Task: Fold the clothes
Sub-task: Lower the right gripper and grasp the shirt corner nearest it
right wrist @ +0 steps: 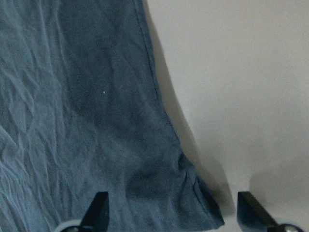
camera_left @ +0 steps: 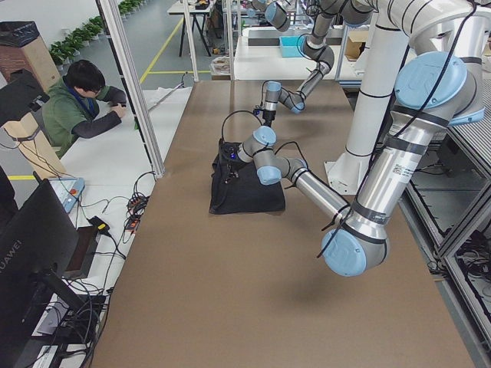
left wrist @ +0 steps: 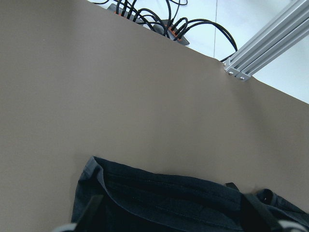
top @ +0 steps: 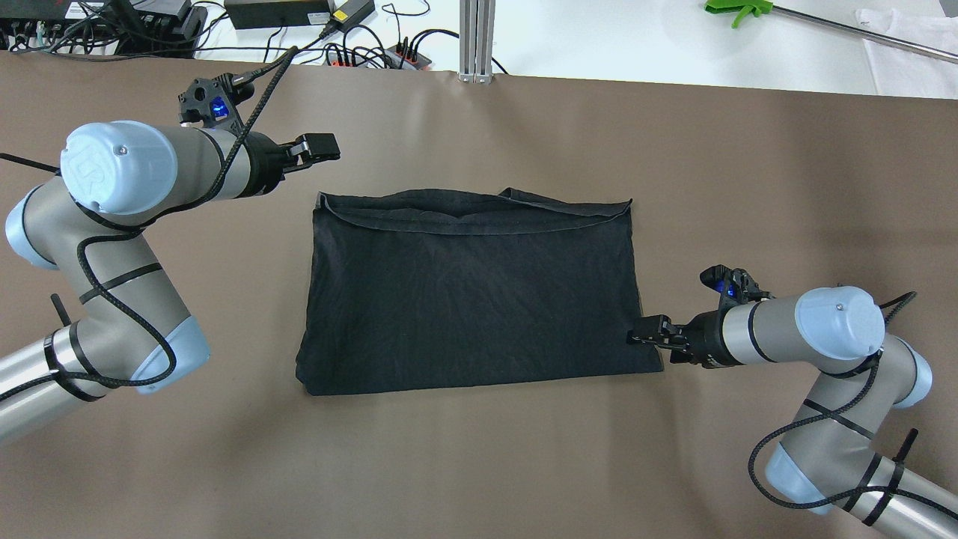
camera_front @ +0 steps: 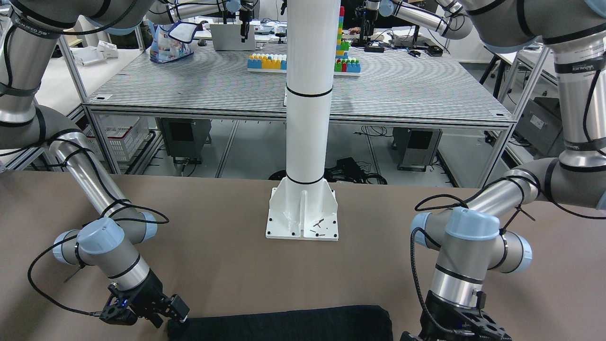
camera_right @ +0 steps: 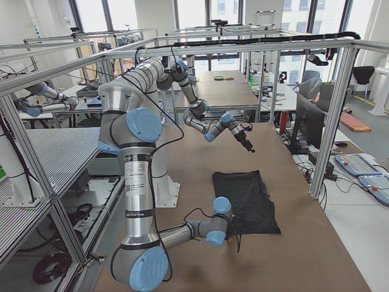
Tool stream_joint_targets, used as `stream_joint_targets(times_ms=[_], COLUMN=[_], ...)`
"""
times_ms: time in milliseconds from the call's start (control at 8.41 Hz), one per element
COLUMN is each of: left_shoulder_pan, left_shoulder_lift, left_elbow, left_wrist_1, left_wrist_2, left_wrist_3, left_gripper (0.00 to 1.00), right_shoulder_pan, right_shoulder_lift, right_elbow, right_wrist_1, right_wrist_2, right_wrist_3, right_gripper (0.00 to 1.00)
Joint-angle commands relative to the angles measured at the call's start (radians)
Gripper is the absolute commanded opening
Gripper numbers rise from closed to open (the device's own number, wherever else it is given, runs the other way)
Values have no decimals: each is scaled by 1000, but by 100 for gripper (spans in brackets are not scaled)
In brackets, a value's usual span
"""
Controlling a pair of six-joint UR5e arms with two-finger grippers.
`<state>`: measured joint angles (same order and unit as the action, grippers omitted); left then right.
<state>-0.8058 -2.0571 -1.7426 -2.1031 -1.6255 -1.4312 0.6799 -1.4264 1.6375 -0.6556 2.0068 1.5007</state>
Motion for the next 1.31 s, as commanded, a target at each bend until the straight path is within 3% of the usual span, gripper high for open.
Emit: stream_joint_targets(times_ms=[0,238,357,475,594,1189], left_shoulder_pan=[8,14,23,25,36,50], left_shoulder_lift=[2,2,0,-1,-1,3], left_elbow=[0,2,2,0,0,0], left_wrist_1=[-1,0,0,0,0,-2], left_wrist_2=[6,21,29,30,47,64], left_wrist_3=[0,0,0,-2,-2,-2], left_gripper=[100,100,100,100,100,100], right_shoulder_pan=[-26,-26,-26,-25,-26,-26], right_shoulder_lift=[-2,0,0,1,1,6], right_elbow=[-5,-13,-13,-16,-16,21], right_wrist_1=[2,2,2,2,1,1], right_wrist_2=[-5,-5,-5,-2,-5,42], right_wrist_3=[-7,-7,-4,-7,-7,0], right_gripper=[94,92,57,14,0,0])
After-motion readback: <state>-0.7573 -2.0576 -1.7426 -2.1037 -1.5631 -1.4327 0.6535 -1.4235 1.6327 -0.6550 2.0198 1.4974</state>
